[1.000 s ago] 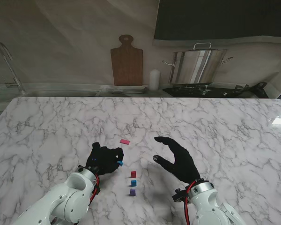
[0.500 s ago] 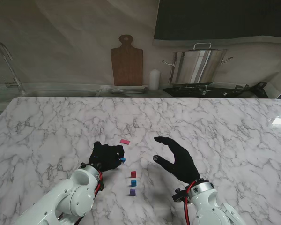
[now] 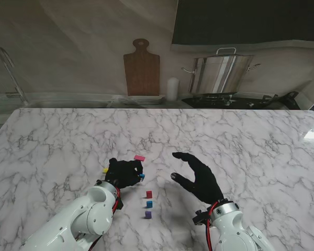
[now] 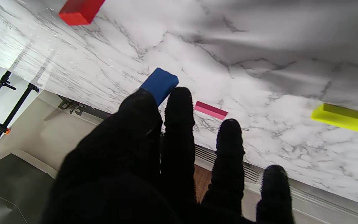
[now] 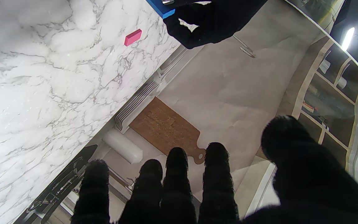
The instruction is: Arrange dominoes in a row
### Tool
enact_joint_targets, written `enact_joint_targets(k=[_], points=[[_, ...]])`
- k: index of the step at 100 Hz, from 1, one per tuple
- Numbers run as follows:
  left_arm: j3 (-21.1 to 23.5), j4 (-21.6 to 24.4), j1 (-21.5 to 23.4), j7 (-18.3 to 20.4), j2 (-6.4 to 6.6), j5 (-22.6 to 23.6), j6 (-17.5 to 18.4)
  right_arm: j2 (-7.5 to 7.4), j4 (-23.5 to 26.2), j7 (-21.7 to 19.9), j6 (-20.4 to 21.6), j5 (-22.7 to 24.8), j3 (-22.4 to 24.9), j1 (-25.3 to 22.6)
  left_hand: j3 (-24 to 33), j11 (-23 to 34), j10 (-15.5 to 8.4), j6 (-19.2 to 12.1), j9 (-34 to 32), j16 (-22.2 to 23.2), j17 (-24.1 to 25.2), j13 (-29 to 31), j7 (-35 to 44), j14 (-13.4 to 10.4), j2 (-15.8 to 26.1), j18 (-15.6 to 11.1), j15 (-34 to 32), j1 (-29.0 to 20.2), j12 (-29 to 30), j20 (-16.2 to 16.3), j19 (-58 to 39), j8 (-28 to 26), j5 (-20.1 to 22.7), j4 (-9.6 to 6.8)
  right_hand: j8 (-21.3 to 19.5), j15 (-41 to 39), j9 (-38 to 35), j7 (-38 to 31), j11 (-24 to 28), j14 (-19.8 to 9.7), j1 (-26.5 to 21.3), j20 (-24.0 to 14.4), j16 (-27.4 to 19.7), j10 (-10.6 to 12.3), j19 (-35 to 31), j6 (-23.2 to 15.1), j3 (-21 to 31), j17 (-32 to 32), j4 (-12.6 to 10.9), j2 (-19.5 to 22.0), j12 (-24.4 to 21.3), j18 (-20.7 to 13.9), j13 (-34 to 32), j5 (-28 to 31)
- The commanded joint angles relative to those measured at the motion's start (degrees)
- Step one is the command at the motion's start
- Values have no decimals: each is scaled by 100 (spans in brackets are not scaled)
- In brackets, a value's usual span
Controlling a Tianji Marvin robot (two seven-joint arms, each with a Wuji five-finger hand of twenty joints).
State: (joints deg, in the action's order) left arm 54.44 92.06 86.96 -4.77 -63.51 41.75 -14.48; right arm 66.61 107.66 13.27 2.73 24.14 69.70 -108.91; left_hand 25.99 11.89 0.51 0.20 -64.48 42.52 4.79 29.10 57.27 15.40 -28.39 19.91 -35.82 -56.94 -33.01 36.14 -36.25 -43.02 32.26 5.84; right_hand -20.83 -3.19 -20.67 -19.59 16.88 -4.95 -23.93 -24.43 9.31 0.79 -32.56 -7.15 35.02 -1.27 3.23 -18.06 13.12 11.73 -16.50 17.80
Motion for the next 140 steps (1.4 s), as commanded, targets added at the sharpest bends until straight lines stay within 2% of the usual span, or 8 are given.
enact_joint_targets(k=[1,14,38,79,97,120,140], points=[[-86,-102,-68,42,-69,-41,8,3,-15,-14,-36,-10,1,-13,184,-86,-84,-191,-123,-49,65,66,484,-104,122,66,26,-255,104,60,-165,169,-157,-142,-77,43,38,-70,76,-105,-152,-70,-78,23,-55,-68,124,7,-134,128,38,-10,-101,-75],[-218,-257,-176,-40,-109,-172,35,4,-15,-10,-48,-8,4,-12,285,-87,-79,-179,-84,-66,69,77,690,-141,117,49,22,-222,114,42,-324,436,-231,-127,-77,43,38,-71,75,-104,-151,-70,-78,10,-54,-61,126,7,-134,127,38,-8,-101,-76],[-378,-470,-283,-144,-177,-422,67,4,-22,-10,-57,-6,2,-6,269,-40,-44,-64,8,-50,63,4,758,-165,217,42,-1,-273,104,6,-363,436,-340,-128,-77,45,48,-72,71,-108,-152,-69,-78,20,-51,-63,126,5,-134,129,36,-5,-98,-74],[-634,-800,-512,-274,-284,-732,23,7,-41,-5,-56,-13,9,4,61,98,-11,-62,78,27,81,-174,757,-160,317,14,-107,-360,89,-77,-340,410,-390,-147,-77,42,44,-74,74,-104,-147,-69,-77,15,-50,-65,128,6,-133,129,38,-10,-103,-72],[-638,-788,-503,-269,-289,-763,-7,7,-46,-8,-56,-16,10,8,-341,1065,171,-191,764,495,101,-797,593,12,431,-9,-472,-476,-1505,-91,-5,331,-293,-228,-76,43,45,-71,73,-100,-151,-71,-77,24,-53,-64,126,10,-134,131,37,1,-102,-78],[-606,-743,-466,-244,-279,-752,-42,7,-49,-4,-56,-16,10,11,-429,1386,182,-125,848,600,102,-859,298,25,381,-6,-541,-442,-1737,80,146,151,-89,-232,-76,36,41,-71,74,-98,-153,-73,-71,27,-54,-61,125,9,-135,130,38,-5,-113,-77],[-476,-652,-337,-270,-277,-806,-3,8,-47,0,-58,-15,8,10,-464,1155,62,-68,628,576,103,-777,136,-50,325,6,-539,-432,-1531,207,93,135,91,-184,-76,33,46,-71,73,-102,-147,-73,-68,23,-53,-61,125,8,-134,129,37,-8,-117,-77]])
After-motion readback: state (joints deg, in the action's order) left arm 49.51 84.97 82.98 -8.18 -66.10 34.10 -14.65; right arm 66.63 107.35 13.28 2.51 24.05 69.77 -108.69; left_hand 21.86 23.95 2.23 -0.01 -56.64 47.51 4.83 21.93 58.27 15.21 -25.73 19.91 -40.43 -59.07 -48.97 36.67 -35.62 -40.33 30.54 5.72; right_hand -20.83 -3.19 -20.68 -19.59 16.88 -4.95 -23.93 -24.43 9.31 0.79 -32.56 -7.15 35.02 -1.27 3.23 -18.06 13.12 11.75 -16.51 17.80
